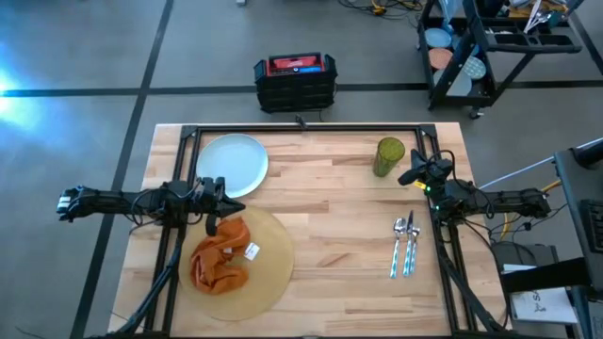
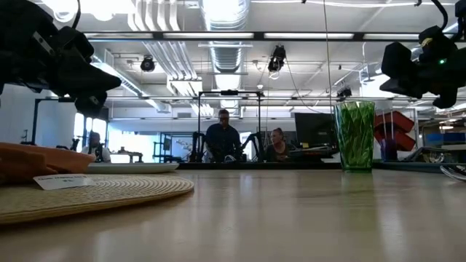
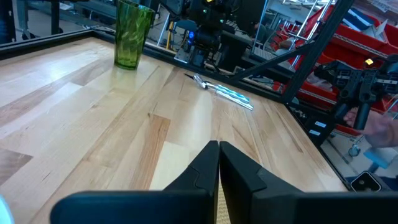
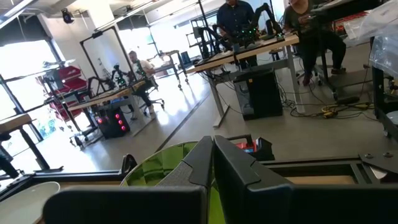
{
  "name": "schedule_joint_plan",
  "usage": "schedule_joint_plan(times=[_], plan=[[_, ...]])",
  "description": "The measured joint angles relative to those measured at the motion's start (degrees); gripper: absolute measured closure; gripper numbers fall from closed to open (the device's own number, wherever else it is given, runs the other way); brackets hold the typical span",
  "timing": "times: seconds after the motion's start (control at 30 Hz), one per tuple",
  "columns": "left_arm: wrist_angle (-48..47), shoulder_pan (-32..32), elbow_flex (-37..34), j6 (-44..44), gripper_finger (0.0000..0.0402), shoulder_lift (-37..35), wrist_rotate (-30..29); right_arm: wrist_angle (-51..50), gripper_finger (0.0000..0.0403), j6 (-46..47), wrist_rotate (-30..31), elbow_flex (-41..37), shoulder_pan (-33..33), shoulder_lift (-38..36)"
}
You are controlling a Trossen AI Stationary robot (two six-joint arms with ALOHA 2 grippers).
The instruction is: Set table place
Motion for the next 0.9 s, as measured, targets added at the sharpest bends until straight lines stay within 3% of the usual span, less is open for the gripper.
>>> schedule_joint_plan(times=[0.37,0.5,0.67,0.9], plan=[[0.24,-0.02,-0.01,0.36,0.0402,0.00,-0.37,0.12,0.0403,0.00,-0.02,-0.02,0.01,0.01],[2.14,-0.04,-0.02,6.04,0.0402,0.02,-4.35,0.39,0.0403,1.15,-0.14,0.00,0.02,0.00],[5.55,-0.04,-0.02,3.23,0.0402,0.02,-6.54,0.41,0.0403,3.63,-4.29,0.00,0.00,0.00],[11.01,-0.02,-0.01,3.05,0.0402,0.00,-7.49,-0.52,0.0403,2.46,-4.04,0.00,0.00,0.00]])
